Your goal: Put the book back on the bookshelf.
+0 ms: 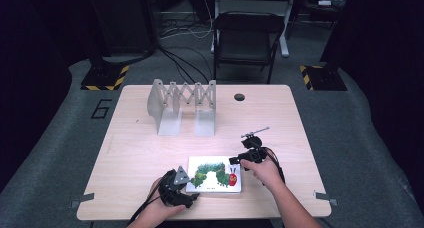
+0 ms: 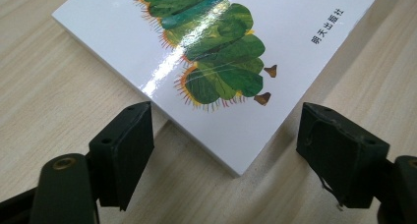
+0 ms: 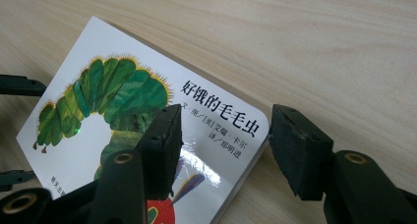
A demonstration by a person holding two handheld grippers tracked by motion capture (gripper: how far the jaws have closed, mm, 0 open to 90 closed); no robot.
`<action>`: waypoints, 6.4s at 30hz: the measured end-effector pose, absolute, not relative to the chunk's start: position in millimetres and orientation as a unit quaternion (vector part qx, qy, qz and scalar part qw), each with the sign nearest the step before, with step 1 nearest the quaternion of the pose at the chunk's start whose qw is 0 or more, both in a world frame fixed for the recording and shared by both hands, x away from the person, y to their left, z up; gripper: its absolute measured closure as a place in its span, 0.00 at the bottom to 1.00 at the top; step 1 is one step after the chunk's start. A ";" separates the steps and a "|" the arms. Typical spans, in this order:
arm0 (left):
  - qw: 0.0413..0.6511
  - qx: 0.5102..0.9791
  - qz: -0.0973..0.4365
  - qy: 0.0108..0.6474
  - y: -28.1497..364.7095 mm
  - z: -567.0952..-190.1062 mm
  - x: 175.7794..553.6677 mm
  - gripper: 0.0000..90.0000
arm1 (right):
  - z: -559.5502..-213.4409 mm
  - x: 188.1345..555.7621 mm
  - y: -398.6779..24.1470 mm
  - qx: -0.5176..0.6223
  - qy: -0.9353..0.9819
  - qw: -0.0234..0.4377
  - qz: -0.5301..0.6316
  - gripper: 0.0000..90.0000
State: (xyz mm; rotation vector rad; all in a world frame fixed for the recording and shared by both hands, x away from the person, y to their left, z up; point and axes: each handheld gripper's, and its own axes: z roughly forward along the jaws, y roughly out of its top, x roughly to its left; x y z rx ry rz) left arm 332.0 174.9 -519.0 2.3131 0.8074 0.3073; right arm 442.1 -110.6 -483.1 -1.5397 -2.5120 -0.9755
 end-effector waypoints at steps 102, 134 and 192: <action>0.348 0.848 0.155 0.368 167.2 -523.4 324.1 0.29 | -457.8 444.9 -104.1 -0.483 -0.826 -0.007 -0.290 0.53; 0.364 0.843 0.164 0.360 163.3 -524.1 319.0 0.50 | -475.0 450.0 -117.0 -0.505 -0.812 0.002 -0.292 0.43; 0.352 0.855 0.151 0.350 167.9 -524.3 322.5 0.25 | -487.4 452.2 -102.6 -0.501 -0.821 0.013 -0.275 0.50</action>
